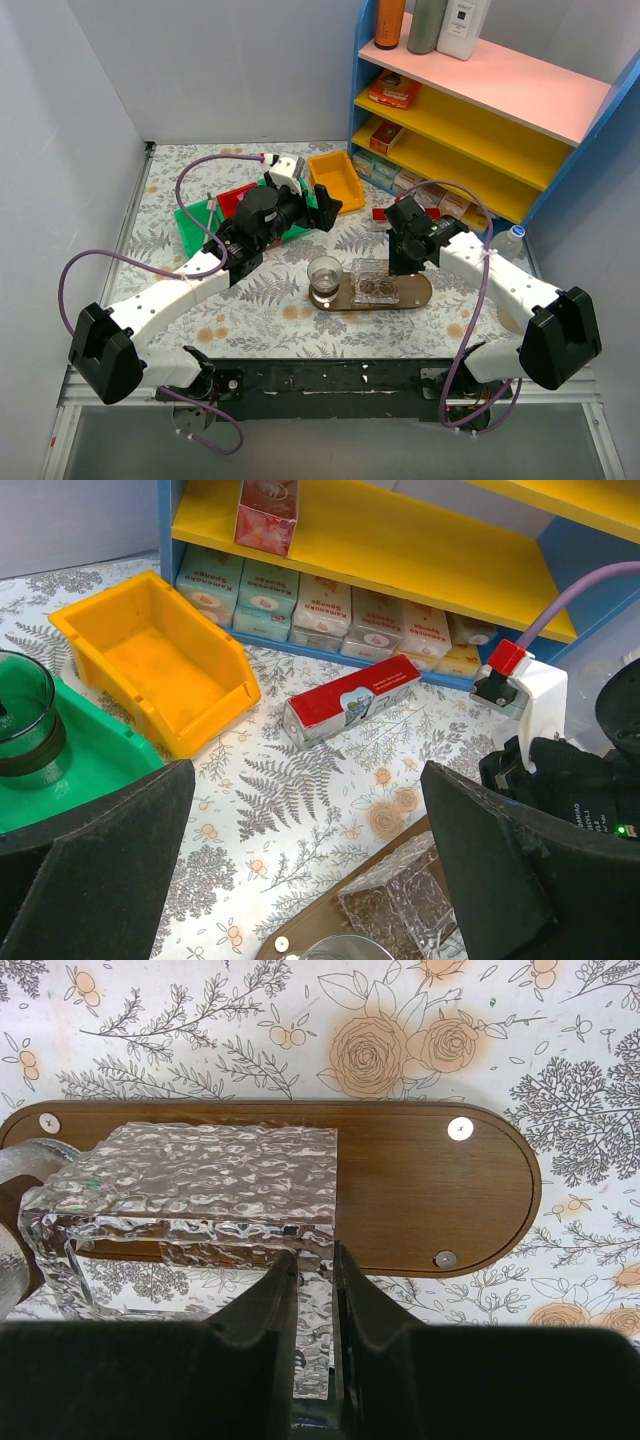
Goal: Prepare toiletry sets of a toothbrush and toothpaste on the tray
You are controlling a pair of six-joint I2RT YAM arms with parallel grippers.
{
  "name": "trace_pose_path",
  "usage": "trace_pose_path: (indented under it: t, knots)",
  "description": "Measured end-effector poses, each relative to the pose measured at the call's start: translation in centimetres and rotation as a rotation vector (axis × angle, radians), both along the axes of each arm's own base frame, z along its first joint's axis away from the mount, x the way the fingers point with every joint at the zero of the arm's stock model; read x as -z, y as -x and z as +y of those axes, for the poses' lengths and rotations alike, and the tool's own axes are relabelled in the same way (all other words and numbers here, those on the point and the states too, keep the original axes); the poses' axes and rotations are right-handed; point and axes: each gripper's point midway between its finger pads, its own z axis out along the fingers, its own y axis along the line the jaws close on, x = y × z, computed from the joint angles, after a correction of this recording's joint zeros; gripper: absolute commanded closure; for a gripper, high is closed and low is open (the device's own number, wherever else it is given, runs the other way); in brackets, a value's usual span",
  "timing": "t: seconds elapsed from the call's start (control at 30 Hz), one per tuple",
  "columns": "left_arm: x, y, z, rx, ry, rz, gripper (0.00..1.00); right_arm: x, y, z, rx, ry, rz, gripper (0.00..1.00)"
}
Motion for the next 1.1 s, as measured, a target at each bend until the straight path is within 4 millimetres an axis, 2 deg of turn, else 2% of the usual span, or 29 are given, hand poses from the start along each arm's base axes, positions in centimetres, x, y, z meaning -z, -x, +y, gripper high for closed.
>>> trace_pose_path:
  t: [0.43,1.1]
  knots:
    - [-0.02,0.02,-0.04,-0.001,0.008,0.005,0.02,0.69,-0.11,0.51,0.0,0.022,0.024,0.99]
    - [0.03,0.07,-0.14,0.001,0.016,0.014,0.02,0.71,-0.15,0.88,-0.008,0.046,0.021,0.99]
